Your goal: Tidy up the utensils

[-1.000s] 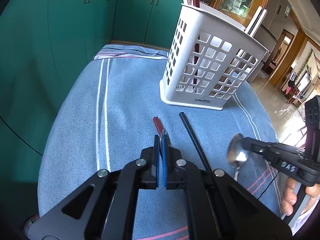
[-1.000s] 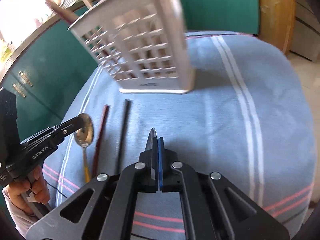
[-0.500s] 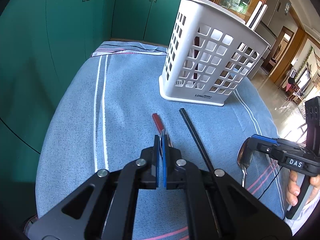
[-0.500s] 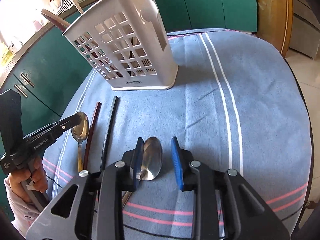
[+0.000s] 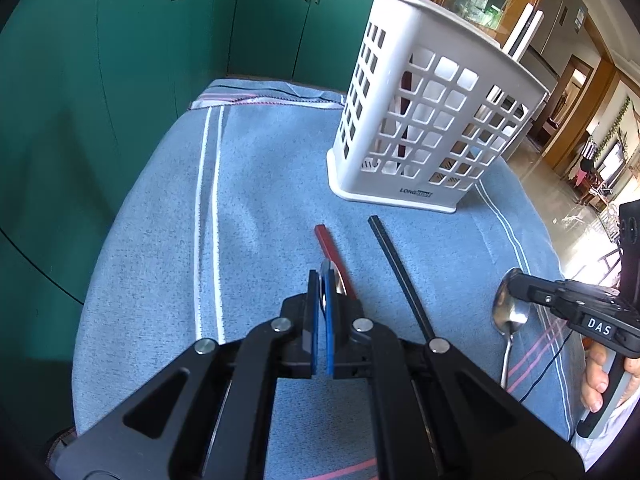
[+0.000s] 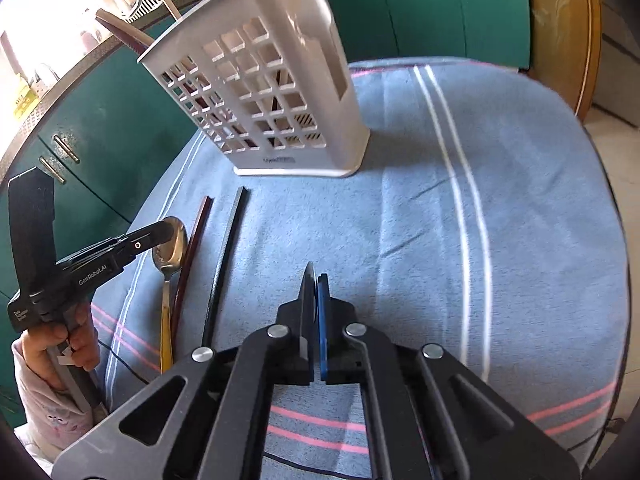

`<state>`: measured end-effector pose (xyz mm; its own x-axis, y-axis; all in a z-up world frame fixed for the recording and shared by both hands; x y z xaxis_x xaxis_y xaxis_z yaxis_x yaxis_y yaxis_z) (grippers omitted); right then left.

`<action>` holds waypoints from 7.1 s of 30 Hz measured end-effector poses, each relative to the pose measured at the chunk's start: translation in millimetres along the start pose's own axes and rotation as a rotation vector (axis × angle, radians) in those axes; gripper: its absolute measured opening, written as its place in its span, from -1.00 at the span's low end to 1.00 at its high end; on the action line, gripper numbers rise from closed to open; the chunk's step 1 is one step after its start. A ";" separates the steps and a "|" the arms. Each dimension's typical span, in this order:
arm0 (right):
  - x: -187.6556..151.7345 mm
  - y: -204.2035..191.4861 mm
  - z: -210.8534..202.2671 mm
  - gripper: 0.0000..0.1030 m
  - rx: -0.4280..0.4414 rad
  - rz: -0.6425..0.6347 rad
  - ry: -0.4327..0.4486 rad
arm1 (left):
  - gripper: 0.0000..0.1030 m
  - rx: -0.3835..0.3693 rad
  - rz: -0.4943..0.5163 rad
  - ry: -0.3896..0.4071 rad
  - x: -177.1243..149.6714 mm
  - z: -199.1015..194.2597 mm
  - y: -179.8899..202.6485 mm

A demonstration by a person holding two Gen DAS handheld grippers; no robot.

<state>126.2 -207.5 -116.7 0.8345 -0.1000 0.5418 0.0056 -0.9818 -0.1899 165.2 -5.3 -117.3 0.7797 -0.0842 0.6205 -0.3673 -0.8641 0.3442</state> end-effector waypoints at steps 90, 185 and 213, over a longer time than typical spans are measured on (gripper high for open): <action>42.5 -64.1 -70.5 -0.61 -0.103 -0.155 0.372 | -0.42 0.245 -0.018 0.347 63.4 -115.2 -2.1; -38.8 -2.1 -9.9 -0.30 -0.183 0.091 0.026 | -0.82 0.124 0.218 -0.103 -66.9 -10.3 50.1; -32.7 6.4 -20.3 -0.44 -0.185 0.122 0.050 | -0.31 0.136 0.157 -0.080 -42.9 -12.5 39.0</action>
<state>87.8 -213.8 -119.0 0.7942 -0.2233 0.5651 -0.1988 -0.9743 -0.1056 111.0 -29.1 -121.6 0.7580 -0.2569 0.5995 -0.4195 -0.8959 0.1465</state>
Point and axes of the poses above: each gripper's, at about its wrist camera, not at the fingertips, and z roughly the way its jaws point, y to its right, x to its top, the point moved 3 cm from there along z, roughly the way its jaws point, and after that the axes turned 9 degrees about -x, right-handed, at the moved point
